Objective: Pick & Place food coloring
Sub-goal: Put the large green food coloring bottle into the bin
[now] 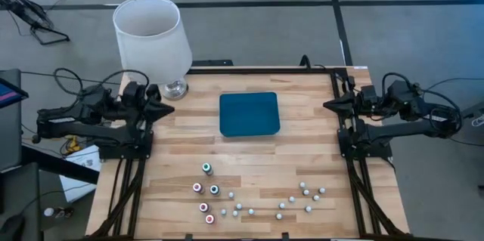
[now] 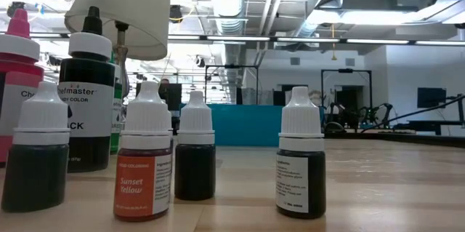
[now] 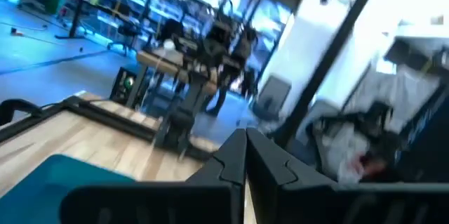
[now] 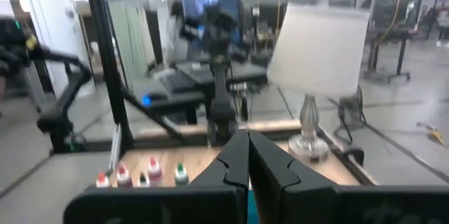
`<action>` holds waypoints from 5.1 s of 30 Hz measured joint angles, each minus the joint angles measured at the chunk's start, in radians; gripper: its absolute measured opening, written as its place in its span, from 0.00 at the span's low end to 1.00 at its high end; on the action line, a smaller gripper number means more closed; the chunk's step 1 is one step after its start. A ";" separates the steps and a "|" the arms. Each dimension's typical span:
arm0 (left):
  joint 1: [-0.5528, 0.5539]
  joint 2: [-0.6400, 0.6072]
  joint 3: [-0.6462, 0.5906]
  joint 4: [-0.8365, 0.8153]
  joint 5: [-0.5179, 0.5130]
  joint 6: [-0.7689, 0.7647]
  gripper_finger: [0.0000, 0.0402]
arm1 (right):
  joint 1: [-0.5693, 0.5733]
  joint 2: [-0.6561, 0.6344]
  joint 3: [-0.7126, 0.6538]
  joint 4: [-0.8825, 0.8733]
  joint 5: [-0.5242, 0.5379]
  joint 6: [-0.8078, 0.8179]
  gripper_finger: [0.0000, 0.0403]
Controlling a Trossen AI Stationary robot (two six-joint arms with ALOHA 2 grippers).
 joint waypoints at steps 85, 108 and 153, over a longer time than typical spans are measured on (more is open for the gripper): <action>-0.443 0.649 0.000 -0.331 -0.117 -0.072 0.22 | 0.151 0.800 0.179 0.301 -0.156 0.229 0.30; -0.436 0.817 0.002 -0.249 -0.168 0.035 0.31 | 0.151 0.799 0.179 0.300 -0.152 0.230 0.29; -0.435 0.799 0.000 -0.211 -0.217 0.101 0.31 | 0.151 0.799 0.178 0.270 -0.152 0.229 0.29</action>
